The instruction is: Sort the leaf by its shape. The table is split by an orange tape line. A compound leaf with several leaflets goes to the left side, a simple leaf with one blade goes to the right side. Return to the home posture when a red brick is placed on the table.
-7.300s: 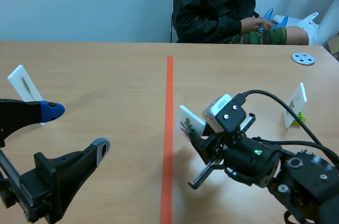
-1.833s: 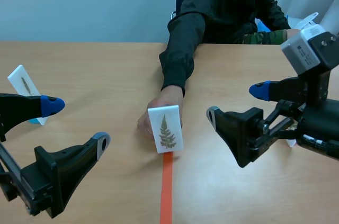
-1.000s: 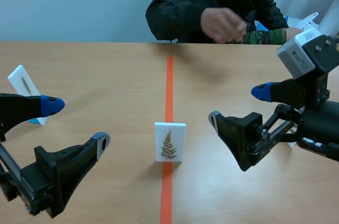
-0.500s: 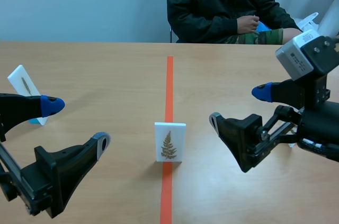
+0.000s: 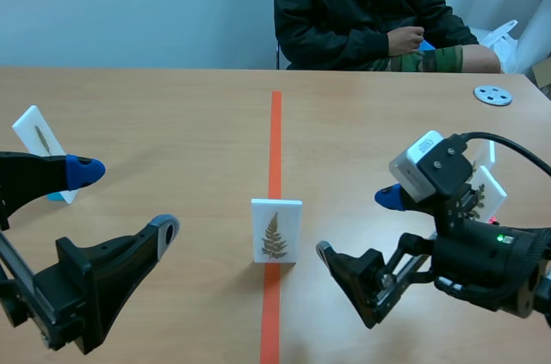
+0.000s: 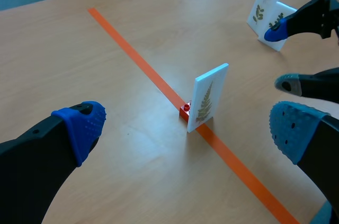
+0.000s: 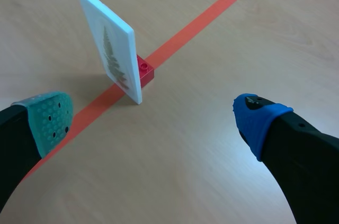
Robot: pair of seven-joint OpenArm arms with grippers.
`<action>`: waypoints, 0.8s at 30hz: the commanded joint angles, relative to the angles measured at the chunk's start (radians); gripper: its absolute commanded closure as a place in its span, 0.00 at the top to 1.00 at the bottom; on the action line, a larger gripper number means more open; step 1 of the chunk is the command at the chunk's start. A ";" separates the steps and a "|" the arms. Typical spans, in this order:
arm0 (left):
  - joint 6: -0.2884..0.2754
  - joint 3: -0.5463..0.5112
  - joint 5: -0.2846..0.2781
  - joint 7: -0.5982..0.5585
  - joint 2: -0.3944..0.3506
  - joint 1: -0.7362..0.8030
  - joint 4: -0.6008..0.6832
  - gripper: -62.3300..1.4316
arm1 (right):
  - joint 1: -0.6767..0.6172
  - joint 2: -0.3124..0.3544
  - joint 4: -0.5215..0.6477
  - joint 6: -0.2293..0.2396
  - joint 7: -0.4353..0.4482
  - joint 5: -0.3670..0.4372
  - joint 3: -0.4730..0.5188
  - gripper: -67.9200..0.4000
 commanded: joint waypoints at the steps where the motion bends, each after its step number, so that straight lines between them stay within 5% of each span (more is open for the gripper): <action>1: -0.002 -0.005 -0.010 -0.015 0.000 -0.003 0.006 1.00 | 0.039 -0.021 -0.013 0.000 0.038 -0.019 -0.002 0.92; 12: -0.002 -0.005 -0.010 -0.015 0.000 -0.003 0.006 1.00 | 0.213 -0.156 -0.310 0.000 0.216 -0.205 -0.137 0.92; 24: -0.002 -0.005 -0.010 -0.015 0.000 -0.003 0.006 1.00 | 0.290 -0.258 -0.455 -0.061 0.327 -0.364 -0.224 0.89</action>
